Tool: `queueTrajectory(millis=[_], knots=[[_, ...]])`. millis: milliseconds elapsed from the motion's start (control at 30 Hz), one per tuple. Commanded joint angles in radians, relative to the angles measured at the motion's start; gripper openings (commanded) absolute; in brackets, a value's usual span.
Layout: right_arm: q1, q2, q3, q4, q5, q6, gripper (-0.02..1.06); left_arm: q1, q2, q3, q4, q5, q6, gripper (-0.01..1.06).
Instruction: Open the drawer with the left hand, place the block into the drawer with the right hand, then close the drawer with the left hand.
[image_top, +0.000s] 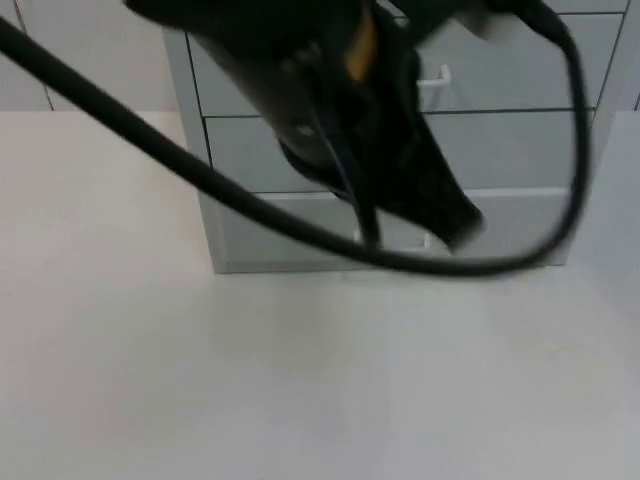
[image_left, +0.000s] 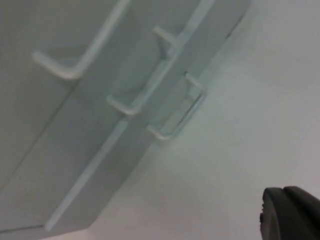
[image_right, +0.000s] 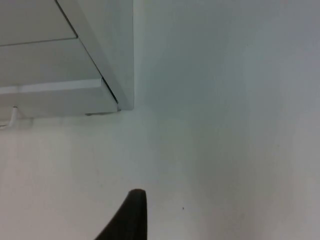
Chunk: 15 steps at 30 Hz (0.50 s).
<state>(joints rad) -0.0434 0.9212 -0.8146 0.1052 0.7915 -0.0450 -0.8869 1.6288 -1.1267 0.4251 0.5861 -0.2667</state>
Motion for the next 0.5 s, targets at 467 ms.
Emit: queueTrajectory(millis=[467], knots=[[-0.002, 0.001, 0.004, 0.003, -0.02, -0.026, 1.05, 0.44, -0.211, 0.007, -0.362, 0.082, 0.251, 0.0]])
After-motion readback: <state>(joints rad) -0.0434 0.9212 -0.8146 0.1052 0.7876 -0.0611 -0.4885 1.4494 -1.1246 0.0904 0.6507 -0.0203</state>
